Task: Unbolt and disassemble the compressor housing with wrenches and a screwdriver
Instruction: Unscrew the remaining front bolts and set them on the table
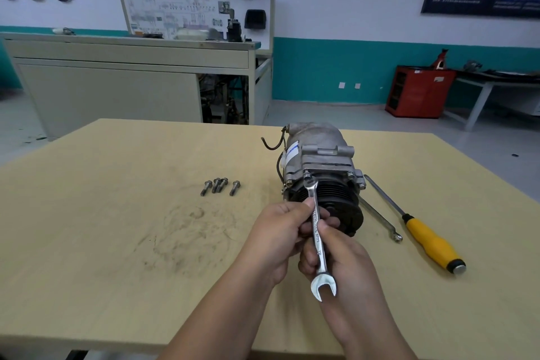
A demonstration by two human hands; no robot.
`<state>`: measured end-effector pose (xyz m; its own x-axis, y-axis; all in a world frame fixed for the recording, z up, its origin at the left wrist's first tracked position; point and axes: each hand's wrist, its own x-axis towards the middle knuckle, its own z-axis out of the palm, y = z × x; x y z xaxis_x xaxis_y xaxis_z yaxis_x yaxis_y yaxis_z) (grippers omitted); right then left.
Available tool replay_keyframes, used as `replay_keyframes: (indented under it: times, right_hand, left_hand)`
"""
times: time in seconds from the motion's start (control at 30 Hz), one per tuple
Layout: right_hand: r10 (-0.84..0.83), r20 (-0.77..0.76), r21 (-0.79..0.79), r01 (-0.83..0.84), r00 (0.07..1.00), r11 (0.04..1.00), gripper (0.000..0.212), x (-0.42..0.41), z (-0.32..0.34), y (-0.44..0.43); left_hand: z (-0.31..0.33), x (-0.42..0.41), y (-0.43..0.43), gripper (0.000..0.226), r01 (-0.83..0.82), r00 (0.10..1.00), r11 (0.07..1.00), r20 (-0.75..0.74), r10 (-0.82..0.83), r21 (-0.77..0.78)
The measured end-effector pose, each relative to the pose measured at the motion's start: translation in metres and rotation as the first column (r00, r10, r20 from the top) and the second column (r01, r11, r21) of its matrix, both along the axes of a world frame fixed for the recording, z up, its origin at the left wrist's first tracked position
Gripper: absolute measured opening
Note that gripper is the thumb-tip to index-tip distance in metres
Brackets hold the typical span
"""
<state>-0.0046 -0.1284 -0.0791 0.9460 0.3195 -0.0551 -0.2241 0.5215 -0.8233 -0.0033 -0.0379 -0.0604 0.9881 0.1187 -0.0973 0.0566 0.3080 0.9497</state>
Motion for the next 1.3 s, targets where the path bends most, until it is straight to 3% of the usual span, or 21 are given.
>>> replay_keyframes:
  times: [0.27, 0.47, 0.6, 0.77, 0.9, 1.13, 1.3]
  right_hand:
    - [0.011, 0.021, -0.043, -0.01, 1.0, 0.999, 0.031, -0.002, -0.003, 0.006]
    - [0.035, -0.013, -0.029, -0.036, 0.999, 0.999, 0.032, 0.0, -0.004, 0.011]
    - [0.087, -0.129, 0.095, -0.075, 0.988, 0.993, 0.037, 0.002, -0.004, 0.013]
    - [0.202, -0.254, 0.273, -0.13, 0.946, 0.953, 0.019, 0.003, -0.004, 0.014]
    - [0.185, -0.265, 0.213, -0.129, 0.946, 0.968, 0.015, 0.006, -0.005, 0.013]
    - [0.092, -0.245, 0.099, -0.07, 0.965, 0.993, 0.011, 0.011, -0.005, 0.008]
    - [0.103, -0.217, -0.031, -0.113, 0.971, 0.993, 0.008, 0.016, -0.001, -0.003]
  left_hand:
    - [-0.004, 0.002, 0.009, 0.037, 0.022, 1.0, 1.0, -0.012, -0.022, 0.02]
    - [-0.002, 0.003, 0.016, 0.036, 0.032, 0.999, 0.998, -0.022, -0.031, 0.05]
    - [0.0, 0.002, 0.019, 0.034, -0.003, 1.0, 0.992, -0.019, 0.006, 0.13]
    - [0.003, 0.002, 0.016, 0.034, 0.014, 1.0, 0.992, -0.021, -0.011, 0.123]
    - [0.003, 0.001, 0.013, 0.034, 0.004, 1.0, 0.994, -0.028, -0.001, 0.109]
    - [-0.001, 0.002, 0.013, 0.031, -0.08, 0.997, 0.969, 0.032, 0.074, 0.234]
    - [0.001, 0.004, 0.01, 0.03, -0.049, 0.999, 0.986, 0.029, 0.045, 0.161]
